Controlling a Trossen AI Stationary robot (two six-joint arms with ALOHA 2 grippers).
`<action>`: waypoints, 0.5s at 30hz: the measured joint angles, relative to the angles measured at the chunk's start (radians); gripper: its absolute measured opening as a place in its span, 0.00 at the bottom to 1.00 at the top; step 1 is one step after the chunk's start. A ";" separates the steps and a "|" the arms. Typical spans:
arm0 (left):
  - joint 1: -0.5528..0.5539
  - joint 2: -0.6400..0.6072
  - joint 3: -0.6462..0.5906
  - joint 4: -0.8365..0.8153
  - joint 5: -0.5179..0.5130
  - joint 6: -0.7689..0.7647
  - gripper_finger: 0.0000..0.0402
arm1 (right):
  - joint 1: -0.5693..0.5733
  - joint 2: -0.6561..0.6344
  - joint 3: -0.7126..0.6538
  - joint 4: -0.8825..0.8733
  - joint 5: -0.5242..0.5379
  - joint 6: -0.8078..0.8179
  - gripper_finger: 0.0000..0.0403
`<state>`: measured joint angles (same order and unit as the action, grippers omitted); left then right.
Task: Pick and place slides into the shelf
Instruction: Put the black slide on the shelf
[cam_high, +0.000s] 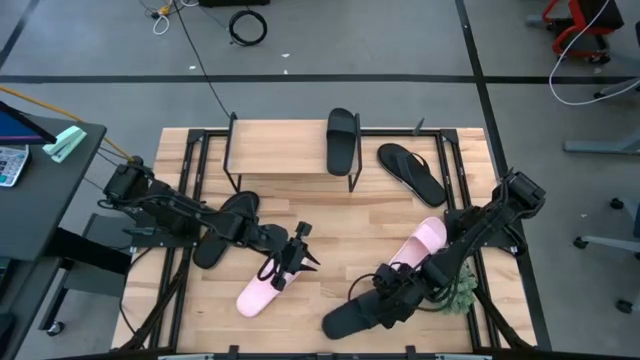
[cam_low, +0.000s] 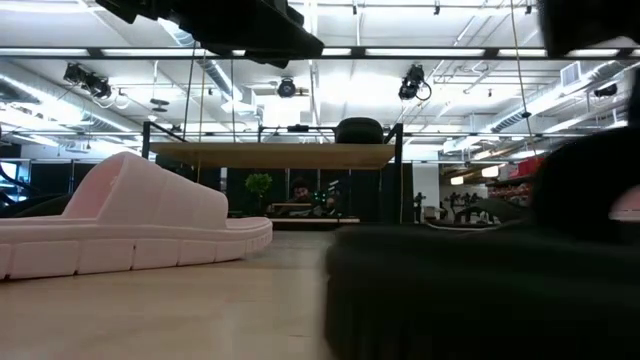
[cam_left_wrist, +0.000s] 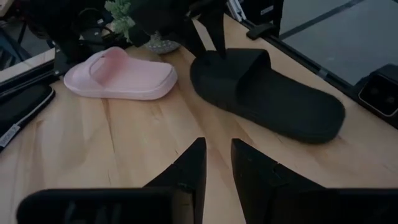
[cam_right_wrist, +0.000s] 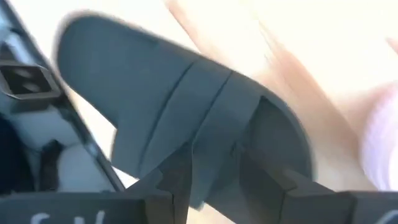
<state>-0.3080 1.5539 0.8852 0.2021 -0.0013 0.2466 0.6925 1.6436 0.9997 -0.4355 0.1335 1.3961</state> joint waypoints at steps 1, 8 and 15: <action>0.000 0.000 0.000 0.001 0.000 0.000 0.20 | -0.012 0.001 0.000 0.032 0.011 -0.025 0.32; 0.000 0.000 0.000 0.001 -0.001 0.002 0.18 | -0.122 0.033 0.000 0.129 0.007 -0.191 0.32; -0.003 0.000 0.000 -0.016 -0.001 0.000 0.20 | -0.176 0.034 0.000 0.134 -0.145 -0.197 0.32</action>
<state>-0.3114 1.5539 0.8852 0.1860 -0.0021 0.2466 0.5164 1.6776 0.9993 -0.3019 -0.0112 1.1986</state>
